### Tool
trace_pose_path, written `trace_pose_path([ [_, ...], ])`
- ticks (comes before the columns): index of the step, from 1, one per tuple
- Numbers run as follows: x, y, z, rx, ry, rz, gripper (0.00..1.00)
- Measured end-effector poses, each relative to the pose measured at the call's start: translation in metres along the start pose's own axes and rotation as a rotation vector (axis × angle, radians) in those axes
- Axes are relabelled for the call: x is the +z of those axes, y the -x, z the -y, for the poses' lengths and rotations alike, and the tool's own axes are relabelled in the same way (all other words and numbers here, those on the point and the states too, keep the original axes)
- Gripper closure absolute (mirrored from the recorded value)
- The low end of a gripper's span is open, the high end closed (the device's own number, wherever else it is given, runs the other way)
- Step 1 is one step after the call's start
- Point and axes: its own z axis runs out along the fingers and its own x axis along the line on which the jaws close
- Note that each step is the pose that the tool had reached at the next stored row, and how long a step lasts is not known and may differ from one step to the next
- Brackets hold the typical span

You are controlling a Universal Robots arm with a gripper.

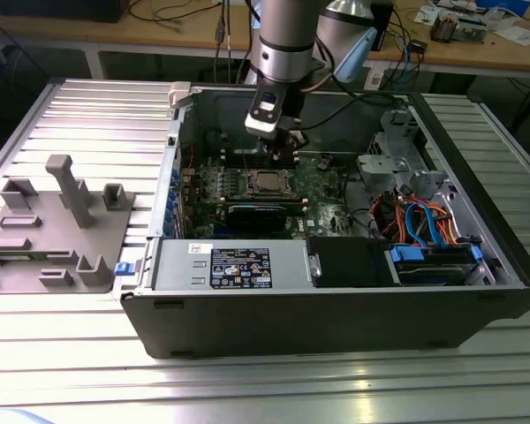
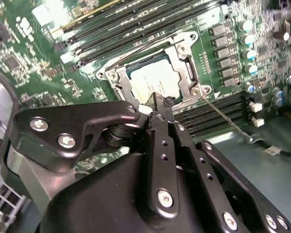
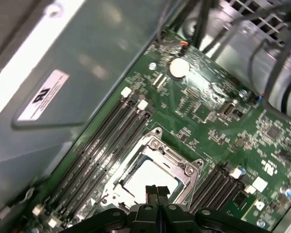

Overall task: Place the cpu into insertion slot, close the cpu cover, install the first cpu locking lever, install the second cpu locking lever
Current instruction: 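Install the first cpu locking lever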

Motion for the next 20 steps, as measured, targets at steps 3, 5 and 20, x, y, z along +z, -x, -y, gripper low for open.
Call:
trace_pose_path([
  [3, 0.0, -0.0001, 0.0001, -0.052, -0.0003, 0.0007, 0.89],
  [5, -0.0001, 0.0, 0.0002, -0.077, -0.001, 0.0016, 0.89],
  [20, -0.0051, -0.0001, 0.0002, -0.341, -0.0042, 0.009, 0.89],
])
